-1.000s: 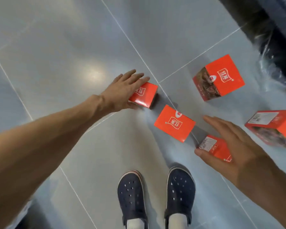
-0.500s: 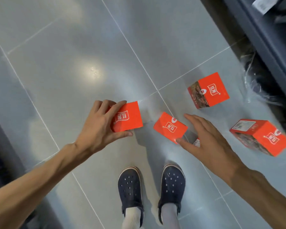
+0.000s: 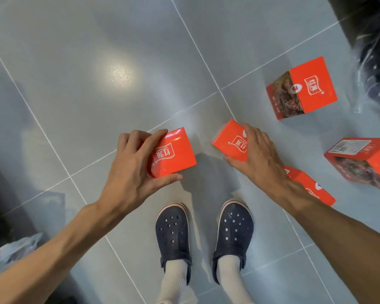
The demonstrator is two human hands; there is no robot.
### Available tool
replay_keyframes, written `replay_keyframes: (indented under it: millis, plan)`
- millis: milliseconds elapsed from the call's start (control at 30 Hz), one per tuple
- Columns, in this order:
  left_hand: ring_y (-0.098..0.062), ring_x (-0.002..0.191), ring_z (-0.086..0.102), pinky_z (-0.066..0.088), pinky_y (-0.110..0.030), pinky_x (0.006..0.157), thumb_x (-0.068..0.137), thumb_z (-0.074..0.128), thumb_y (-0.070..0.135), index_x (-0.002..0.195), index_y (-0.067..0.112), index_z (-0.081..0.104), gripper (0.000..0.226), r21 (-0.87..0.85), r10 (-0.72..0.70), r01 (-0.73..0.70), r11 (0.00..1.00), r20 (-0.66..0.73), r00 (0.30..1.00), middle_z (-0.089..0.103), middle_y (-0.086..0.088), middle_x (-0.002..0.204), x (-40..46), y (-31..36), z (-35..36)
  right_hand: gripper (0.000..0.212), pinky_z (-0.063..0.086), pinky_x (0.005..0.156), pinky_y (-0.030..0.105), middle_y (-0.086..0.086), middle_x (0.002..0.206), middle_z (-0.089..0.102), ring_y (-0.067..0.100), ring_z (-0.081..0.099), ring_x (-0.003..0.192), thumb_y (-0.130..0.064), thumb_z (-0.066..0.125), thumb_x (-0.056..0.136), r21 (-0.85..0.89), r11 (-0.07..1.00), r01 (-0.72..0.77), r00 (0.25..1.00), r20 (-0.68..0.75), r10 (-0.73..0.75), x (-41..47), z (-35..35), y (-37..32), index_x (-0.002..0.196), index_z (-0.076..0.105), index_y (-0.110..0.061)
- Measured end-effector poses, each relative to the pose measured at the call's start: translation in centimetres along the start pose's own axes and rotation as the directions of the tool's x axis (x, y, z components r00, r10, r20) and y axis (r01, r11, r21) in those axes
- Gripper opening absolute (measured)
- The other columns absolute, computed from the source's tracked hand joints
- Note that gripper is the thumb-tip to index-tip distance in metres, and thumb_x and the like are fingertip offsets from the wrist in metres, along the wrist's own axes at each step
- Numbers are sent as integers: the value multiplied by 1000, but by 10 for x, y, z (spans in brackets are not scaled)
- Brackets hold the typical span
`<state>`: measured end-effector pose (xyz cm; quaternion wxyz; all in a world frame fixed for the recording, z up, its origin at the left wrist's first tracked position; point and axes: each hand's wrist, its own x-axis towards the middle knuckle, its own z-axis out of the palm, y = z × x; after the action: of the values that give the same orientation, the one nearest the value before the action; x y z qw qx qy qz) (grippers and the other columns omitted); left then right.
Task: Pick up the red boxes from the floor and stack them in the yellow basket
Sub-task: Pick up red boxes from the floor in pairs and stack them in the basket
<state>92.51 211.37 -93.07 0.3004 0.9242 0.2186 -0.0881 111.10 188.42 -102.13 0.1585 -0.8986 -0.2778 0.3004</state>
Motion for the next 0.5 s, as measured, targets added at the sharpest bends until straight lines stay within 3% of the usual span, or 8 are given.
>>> replay_keyframes:
  millis: [133,233,300,367,500]
  plan:
    - [-19,110,37,41,-32,90,72,76,68,146,25,43,91,-9,-10,10,1000,-1,1000,45,1,118,-2,24,-25,96,40,99,47,9,134,51,31,47,119,-51,81,68,63,998,-18,1000,-16,19,-13,-39,-21,143,35,-14]
    - [-19,111,36,41,-32,87,72,73,70,147,26,42,92,-14,18,-18,1000,-19,1000,45,3,119,1,63,-66,94,40,99,45,5,135,49,26,46,119,-46,83,68,181,983,-43,995,-84,59,-45,-110,-40,143,33,-21]
    - [-18,113,36,44,-35,88,72,72,71,147,26,42,92,-40,99,-101,994,-51,994,45,3,120,5,113,-116,94,39,99,38,-7,134,45,17,43,117,-45,82,70,229,972,-43,981,-176,85,-85,-195,-59,145,28,-30]
    - [-18,114,36,45,-37,90,72,70,73,147,26,42,92,-42,134,-135,990,-44,990,45,4,122,-1,142,-142,92,37,100,37,-17,132,42,11,41,116,-49,80,73,194,981,-27,972,-224,71,-120,-234,-67,146,26,-35]
    - [-16,113,36,44,-34,93,72,67,77,147,28,41,93,-33,258,-259,965,-16,966,45,5,122,-10,225,-215,87,41,97,38,-12,128,50,13,45,115,-57,79,71,151,983,-101,931,-335,147,-198,-342,-86,141,34,-33]
